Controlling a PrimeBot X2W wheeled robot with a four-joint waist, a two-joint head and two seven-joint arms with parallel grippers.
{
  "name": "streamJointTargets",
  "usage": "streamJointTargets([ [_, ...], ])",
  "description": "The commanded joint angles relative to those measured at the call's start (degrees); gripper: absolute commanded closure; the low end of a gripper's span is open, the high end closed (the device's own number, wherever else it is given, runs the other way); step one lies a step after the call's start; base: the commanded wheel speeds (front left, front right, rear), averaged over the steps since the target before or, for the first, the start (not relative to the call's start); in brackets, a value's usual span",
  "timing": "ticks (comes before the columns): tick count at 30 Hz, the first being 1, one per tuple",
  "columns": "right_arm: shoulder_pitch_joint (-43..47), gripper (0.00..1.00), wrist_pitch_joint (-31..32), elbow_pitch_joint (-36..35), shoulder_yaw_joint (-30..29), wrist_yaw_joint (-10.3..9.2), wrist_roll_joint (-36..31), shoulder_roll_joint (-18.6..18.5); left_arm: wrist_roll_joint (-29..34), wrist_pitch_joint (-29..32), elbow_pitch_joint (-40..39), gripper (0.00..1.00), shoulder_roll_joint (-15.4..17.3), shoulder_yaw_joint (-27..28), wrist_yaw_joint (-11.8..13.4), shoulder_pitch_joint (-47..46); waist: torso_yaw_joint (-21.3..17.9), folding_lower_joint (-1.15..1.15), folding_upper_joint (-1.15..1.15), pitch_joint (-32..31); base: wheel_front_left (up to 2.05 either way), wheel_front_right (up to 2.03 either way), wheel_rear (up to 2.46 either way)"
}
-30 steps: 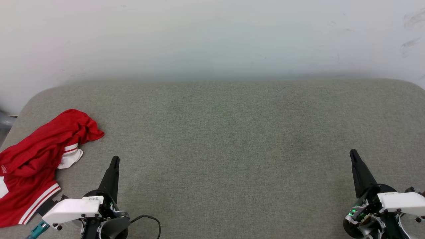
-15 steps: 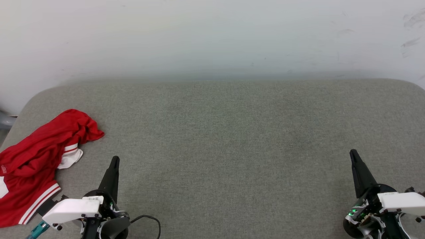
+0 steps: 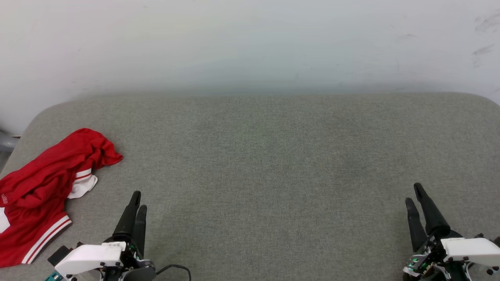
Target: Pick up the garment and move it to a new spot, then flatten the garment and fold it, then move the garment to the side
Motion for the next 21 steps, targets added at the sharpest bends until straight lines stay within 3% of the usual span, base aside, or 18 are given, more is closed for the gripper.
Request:
streamJointTargets([
  [1, -1.0, 0.00, -0.5, -1.4, 0.4, 0.01, -0.3, -0.1, 0.3, -0.5, -1.4, 0.00, 0.1, -0.5, 0.0, -1.1, 0.0, 0.00, 0.00, 0.0, 0.00, 0.00, 0.00],
  [13, -0.4, 0.00, -4.0, -6.2, 2.3, 0.01, -2.6, -0.1, 2.5, -4.0, -6.8, 0.00, 0.1, -3.8, -0.1, -1.0, 0.0, 0.00, 0.00, 0.2, 0.00, 0.00, 0.00],
  [21, -0.1, 0.00, -6.0, -9.1, 2.9, 0.01, -10.0, -0.5, 8.9, -6.0, -10.1, 0.00, 0.1, -4.8, -0.1, -1.0, 0.2, 0.00, 0.00, 0.3, 0.00, 0.00, 0.00],
])
